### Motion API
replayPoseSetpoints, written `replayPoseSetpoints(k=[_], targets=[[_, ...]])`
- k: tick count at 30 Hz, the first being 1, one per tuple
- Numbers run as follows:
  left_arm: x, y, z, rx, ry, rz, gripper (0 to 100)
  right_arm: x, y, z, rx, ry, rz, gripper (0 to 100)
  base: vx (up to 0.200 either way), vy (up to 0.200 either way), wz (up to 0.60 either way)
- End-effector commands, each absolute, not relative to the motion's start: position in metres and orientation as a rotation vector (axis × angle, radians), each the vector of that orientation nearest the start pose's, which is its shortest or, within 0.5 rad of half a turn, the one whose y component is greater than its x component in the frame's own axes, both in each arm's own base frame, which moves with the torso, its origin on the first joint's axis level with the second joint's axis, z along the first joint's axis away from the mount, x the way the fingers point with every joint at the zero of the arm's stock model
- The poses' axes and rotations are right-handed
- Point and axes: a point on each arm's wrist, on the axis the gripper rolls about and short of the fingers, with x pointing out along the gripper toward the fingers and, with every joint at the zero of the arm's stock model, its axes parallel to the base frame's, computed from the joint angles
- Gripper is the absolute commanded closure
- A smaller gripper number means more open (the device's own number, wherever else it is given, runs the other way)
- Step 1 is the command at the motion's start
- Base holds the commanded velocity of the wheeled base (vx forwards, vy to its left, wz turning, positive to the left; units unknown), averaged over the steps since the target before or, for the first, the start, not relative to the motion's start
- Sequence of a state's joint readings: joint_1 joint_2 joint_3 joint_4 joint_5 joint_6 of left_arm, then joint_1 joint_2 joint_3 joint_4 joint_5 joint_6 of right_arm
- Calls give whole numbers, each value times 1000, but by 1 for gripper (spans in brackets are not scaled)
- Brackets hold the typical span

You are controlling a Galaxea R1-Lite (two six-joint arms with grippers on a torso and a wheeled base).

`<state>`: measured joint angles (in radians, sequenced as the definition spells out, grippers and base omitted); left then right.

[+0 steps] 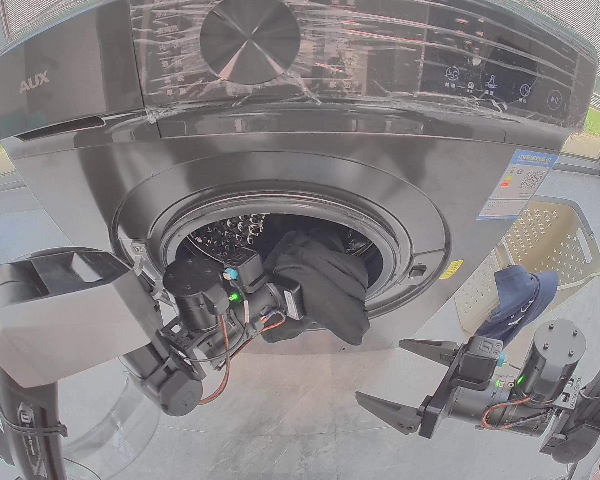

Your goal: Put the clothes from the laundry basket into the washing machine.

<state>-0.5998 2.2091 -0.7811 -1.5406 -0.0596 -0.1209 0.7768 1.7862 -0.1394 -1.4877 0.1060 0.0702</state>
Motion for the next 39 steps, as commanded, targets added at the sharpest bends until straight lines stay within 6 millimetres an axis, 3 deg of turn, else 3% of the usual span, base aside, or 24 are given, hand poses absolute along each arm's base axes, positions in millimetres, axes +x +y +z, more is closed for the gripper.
replayPoseSetpoints(k=[1,11,21,31,32,37,39], targets=[[343,-229,64,-146,-50,-638,100,160,162,96,10,190,877,0,0,0,0],[397,-236,63,-141,-36,-574,100,160,162,96,12,194,876,0,0,0,0],[442,-234,81,-159,-104,-466,100,161,162,94,9,201,876,0,0,0,0],[450,-227,89,-160,-102,-420,100,161,162,92,7,207,874,0,0,0,0],[449,-226,88,-160,-96,-420,0,161,162,92,7,207,874,0,0,0,0],[443,-229,87,-193,-49,-426,0,161,162,92,7,207,874,0,0,0,0],[429,-226,90,-181,36,-427,0,161,163,93,8,206,874,0,0,0,0]])
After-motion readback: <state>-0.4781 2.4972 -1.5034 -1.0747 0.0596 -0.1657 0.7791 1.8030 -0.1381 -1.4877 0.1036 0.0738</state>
